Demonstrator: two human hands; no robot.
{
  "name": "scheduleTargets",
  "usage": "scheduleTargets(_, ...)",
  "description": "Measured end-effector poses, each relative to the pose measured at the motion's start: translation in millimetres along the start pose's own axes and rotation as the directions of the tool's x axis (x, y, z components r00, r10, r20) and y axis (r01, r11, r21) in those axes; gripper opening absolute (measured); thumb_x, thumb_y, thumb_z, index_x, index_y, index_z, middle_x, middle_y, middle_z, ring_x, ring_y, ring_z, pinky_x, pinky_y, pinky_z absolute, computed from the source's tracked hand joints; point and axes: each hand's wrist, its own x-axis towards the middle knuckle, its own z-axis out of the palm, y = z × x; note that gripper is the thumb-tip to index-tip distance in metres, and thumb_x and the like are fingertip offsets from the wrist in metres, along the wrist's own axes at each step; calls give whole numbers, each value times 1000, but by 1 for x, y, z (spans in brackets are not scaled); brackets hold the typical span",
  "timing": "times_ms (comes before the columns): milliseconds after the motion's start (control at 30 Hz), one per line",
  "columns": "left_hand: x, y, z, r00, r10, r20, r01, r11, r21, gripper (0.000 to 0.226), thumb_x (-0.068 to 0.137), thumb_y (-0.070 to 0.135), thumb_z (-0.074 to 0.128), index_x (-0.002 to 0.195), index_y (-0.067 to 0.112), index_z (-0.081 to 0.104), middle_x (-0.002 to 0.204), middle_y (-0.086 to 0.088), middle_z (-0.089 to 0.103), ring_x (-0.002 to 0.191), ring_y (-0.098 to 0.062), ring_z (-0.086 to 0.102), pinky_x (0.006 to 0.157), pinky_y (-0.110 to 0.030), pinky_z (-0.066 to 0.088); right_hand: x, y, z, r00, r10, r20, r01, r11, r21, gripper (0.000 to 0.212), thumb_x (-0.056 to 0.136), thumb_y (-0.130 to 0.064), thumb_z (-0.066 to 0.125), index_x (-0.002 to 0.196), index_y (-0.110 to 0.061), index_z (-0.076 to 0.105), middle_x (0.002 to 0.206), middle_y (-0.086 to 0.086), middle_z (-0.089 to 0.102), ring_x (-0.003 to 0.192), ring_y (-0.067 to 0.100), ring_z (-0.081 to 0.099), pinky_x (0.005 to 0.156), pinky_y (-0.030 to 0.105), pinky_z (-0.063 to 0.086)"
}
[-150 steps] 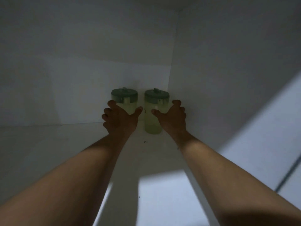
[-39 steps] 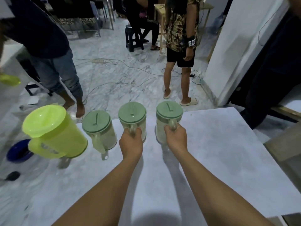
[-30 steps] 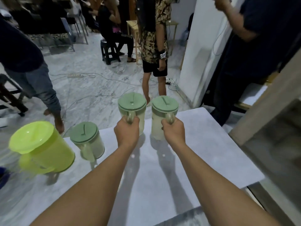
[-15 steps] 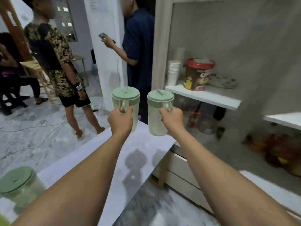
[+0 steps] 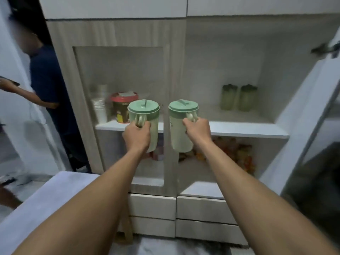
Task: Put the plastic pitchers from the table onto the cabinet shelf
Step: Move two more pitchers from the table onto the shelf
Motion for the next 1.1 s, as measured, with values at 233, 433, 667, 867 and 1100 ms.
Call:
scheduleTargets(233, -39, 63, 106, 992, 39, 118, -25, 993, -114, 27, 81, 35, 61, 73, 10, 67, 70, -11, 68, 69, -29, 63, 66, -41, 52, 45, 3, -123, 993, -18, -114, 11, 998, -57, 16, 80, -29, 63, 72, -16, 64, 67, 6, 64, 63, 22, 59, 60, 34, 47)
scheduleTargets(433, -66, 103, 173, 980, 70, 187, -34, 981, -192, 21, 87, 26, 63, 73, 10, 66, 64, -4, 61, 57, -15, 52, 49, -26, 38, 73, 14, -189, 985, -35, -168, 27, 998, -51, 16, 81, -26, 62, 73, -14, 65, 66, 6, 62, 60, 21, 57, 59, 35, 45)
scheduleTargets(667, -65, 124, 233, 979, 72, 189, -33, 979, -200, 23, 81, 32, 63, 64, 15, 62, 61, -4, 63, 61, -24, 58, 59, -35, 47, 107, 30, -234, 981, -6, -193, -2, 999, -37, 14, 82, -25, 62, 72, -15, 63, 64, 4, 59, 60, 21, 55, 60, 35, 45)
scheduleTargets(867, -41, 128, 274, 979, 58, 198, -18, 980, -199, 20, 84, 30, 62, 71, 14, 64, 67, -4, 64, 65, -22, 58, 60, -33, 45, 151, 44, -239, 979, -3, -206, 2, 1000, -8, 17, 82, -22, 62, 66, -17, 58, 60, 1, 55, 60, 19, 53, 59, 33, 43)
scheduleTargets(1100, 19, 117, 322, 978, 41, 204, 3, 977, -212, 26, 83, 27, 62, 74, 3, 65, 61, -6, 59, 58, -22, 52, 53, -32, 42, 218, 56, -216, 980, 14, -199, -12, 1000, 8, 16, 84, -19, 61, 69, -17, 60, 61, 0, 55, 61, 19, 52, 61, 34, 43)
